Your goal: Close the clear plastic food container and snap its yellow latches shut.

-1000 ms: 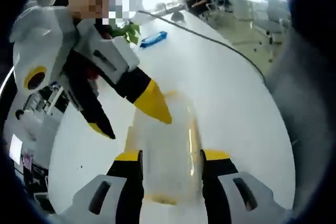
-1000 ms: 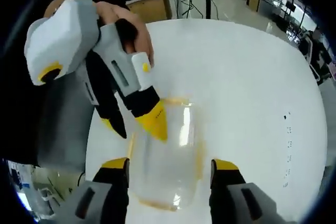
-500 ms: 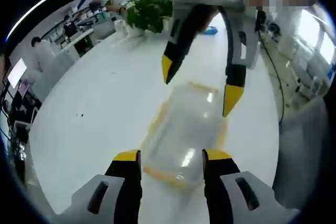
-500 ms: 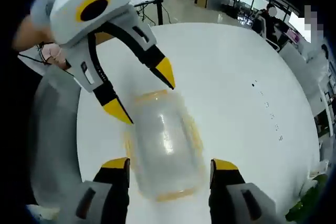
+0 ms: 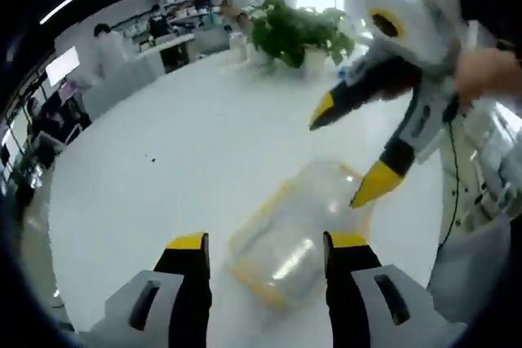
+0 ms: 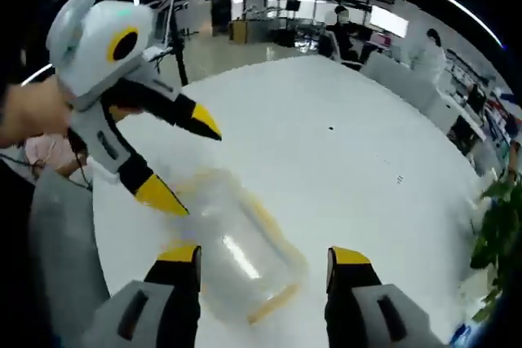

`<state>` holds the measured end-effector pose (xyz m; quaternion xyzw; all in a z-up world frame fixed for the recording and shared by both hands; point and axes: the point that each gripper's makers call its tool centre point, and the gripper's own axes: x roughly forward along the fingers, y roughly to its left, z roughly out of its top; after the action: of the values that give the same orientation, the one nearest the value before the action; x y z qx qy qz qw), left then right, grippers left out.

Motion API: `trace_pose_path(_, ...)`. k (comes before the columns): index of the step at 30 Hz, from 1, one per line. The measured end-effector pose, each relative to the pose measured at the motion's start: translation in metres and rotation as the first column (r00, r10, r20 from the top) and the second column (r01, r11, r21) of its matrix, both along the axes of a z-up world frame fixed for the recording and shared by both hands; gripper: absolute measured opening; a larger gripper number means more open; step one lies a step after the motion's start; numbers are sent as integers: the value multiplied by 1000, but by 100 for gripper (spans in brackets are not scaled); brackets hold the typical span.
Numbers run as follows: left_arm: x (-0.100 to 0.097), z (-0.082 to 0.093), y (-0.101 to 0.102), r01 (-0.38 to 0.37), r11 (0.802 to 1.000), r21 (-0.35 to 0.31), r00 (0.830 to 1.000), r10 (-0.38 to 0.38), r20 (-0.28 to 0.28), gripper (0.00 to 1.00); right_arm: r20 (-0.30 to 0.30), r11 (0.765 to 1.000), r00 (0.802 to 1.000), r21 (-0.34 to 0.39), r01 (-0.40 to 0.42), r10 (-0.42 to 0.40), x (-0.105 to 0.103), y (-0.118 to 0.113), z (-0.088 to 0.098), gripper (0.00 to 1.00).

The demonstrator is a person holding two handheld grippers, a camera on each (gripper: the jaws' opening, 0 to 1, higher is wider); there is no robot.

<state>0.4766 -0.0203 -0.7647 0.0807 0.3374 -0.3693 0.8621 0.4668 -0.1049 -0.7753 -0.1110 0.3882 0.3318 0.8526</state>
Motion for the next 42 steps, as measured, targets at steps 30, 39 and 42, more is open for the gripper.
trace_pose_path(30, 36, 48, 34, -535, 168, -828, 801, 413, -434, 99, -207, 560, 790, 603, 567, -577, 9, -33, -5, 82)
trace_pose_path(39, 25, 23, 24, -520, 392, -759, 838, 404, -366, 93, -233, 552, 790, 604, 575, -567, 7, -30, -14, 91)
trace_pose_path(42, 26, 11, 33, -565, 358, -743, 805, 436, -402, 86, -205, 562, 796, 610, 558, -569, 6, -31, -14, 85)
